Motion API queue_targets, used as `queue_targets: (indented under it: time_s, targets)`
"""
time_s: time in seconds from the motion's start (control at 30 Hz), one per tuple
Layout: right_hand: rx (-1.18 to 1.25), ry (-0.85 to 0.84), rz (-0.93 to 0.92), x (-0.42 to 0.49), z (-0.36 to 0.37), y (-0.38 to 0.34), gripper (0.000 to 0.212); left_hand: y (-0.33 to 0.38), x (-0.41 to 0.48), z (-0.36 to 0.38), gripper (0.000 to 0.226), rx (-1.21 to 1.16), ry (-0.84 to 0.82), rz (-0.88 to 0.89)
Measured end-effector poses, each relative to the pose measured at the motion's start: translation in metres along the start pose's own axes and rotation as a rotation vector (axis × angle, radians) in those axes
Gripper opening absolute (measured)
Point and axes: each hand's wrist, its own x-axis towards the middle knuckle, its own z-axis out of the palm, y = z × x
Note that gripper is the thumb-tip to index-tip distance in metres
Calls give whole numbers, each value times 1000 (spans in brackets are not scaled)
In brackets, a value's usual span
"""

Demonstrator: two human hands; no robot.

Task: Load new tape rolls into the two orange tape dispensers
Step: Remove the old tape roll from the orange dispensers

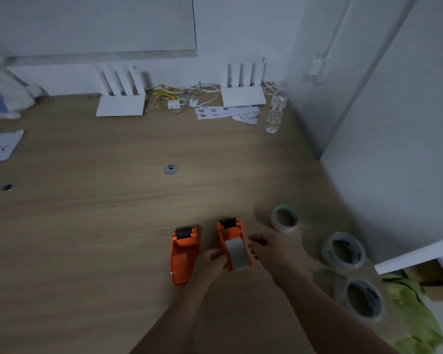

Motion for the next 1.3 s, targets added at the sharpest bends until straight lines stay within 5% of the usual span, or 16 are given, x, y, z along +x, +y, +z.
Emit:
queue_targets:
  time_s: [0.93,1.3]
  targets:
    - [131,-90,127,0,40,10,19,3,-16,-32,26,-107,-12,126]
    - [39,-99,120,-6,56,14,11,23,-37,-58,16,-416,-40,254]
